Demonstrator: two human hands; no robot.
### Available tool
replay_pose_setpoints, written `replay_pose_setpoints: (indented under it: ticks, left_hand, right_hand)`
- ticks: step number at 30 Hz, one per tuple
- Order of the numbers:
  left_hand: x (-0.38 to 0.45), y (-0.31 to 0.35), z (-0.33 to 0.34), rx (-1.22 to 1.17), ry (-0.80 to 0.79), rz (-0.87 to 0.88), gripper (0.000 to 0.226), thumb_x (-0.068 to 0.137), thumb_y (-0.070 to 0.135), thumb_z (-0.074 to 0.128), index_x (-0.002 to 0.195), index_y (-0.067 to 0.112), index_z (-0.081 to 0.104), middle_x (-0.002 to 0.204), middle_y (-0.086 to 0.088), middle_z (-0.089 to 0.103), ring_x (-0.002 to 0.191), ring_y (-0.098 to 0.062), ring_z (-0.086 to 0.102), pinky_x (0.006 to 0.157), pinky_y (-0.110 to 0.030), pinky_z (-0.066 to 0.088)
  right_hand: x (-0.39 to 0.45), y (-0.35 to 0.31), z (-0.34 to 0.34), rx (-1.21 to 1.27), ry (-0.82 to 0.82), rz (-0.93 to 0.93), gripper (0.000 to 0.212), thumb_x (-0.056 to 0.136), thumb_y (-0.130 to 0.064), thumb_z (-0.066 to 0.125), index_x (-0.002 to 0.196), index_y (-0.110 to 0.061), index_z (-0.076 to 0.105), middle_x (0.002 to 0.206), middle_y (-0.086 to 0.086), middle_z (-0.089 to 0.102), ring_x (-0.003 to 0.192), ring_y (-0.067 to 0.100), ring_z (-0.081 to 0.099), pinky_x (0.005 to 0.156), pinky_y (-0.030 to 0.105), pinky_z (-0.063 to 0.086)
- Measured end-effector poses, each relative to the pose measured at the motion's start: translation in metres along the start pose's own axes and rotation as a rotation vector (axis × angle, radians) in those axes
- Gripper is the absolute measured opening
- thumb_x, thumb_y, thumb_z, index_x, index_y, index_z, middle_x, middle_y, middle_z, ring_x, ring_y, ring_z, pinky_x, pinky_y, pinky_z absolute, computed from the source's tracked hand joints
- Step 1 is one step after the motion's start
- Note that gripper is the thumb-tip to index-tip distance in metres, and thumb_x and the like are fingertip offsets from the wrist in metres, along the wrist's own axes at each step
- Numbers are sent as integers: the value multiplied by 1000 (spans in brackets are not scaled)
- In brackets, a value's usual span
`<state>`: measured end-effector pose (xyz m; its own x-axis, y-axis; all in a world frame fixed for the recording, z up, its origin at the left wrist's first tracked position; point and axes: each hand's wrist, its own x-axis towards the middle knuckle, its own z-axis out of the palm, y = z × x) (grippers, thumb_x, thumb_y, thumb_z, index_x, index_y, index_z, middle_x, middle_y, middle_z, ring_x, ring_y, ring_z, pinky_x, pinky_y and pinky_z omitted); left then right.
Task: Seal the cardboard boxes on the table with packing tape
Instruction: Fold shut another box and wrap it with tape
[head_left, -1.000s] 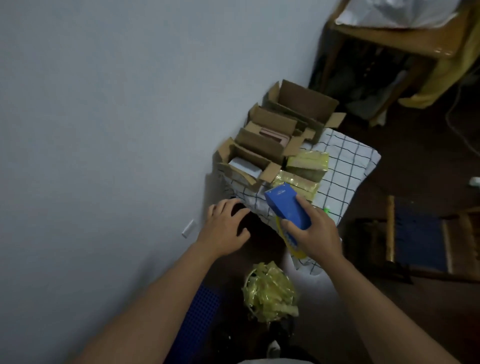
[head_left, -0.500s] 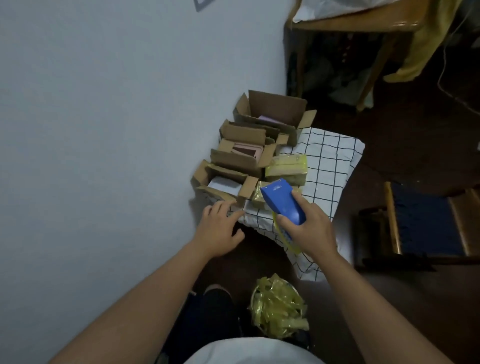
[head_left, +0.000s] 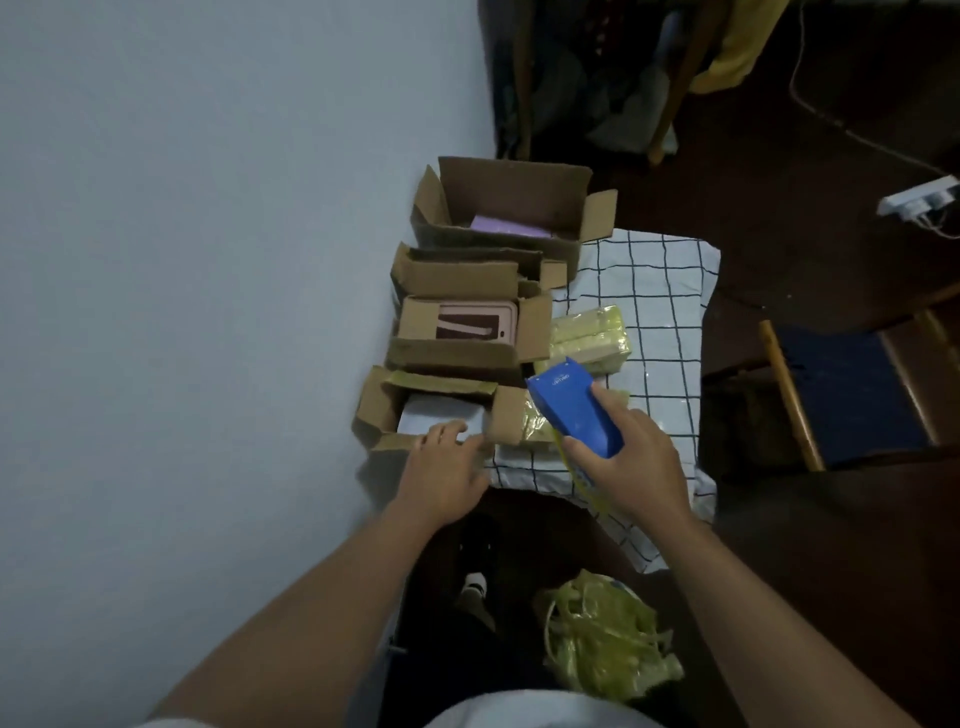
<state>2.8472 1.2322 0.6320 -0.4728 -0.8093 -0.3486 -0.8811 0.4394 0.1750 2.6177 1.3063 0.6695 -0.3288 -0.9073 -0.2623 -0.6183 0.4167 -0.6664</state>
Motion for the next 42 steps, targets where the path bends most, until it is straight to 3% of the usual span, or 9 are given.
replay_pose_setpoints:
  ticks: [4,10,18,22,24,30,32,38,42]
  left_hand:
    - [18,-39,19,31,-86,61,53,81,31,54,133,24,50,133,-3,46,124,-25,42,99,-37,32]
    - [28,-66,59,67,-147,38,56,81,19,54,136,21,46,140,-2,44,128,-24,39,102,-35,29]
    - [58,-76,78,65,92,-7,33,89,17,57,121,14,63,118,-10,63,109,-31,56,86,-43,41]
    - [66,-76,80,84,261,-25,24,79,9,70,103,10,64,98,-15,59,87,-34,56,68,-40,45]
    - [71,-74,82,22,237,-35,26,78,4,71,101,6,59,95,-16,56,83,-35,55,63,-40,45]
    - [73,-75,98,-71,-26,-8,44,86,12,59,129,8,50,128,-13,50,120,-32,46,98,-42,41]
    - [74,-79,103,-16,-53,17,49,85,11,61,132,11,49,133,-10,49,124,-30,44,100,-41,39]
    - [83,-86,104,119,10,91,41,62,-3,73,100,11,65,94,-9,61,85,-31,57,68,-38,42]
    - [89,-88,107,154,40,113,43,61,0,74,101,13,63,96,-10,58,86,-31,55,67,-38,42]
  right_hand:
    - [21,-15,37,-18,4,80,77,84,-52,69,152,-36,35,124,4,55,106,22,53,83,37,48]
    - [19,-10,66,-10,15,157,77,85,-50,70,152,-37,35,123,5,56,105,20,52,83,37,47]
    - [3,14,79,-11,17,224,75,86,-48,69,152,-39,35,116,-5,49,98,12,45,78,31,37]
    - [2,18,82,-25,31,252,75,85,-50,69,152,-39,35,112,-5,49,95,12,44,76,30,35]
    - [5,19,84,-28,37,258,76,85,-50,69,152,-40,35,111,-6,49,95,12,45,76,30,36]
    - [16,18,92,-10,54,222,76,84,-49,70,151,-39,37,115,0,54,97,15,48,77,31,39]
    - [20,17,93,-7,55,212,76,84,-49,70,151,-38,37,116,2,55,97,15,48,78,31,40]
    - [28,17,99,-19,48,207,75,83,-52,68,151,-39,36,125,3,54,100,14,47,79,30,39]
    - [28,17,103,-16,43,217,78,79,-60,60,150,-40,35,122,2,54,102,16,50,79,32,43]
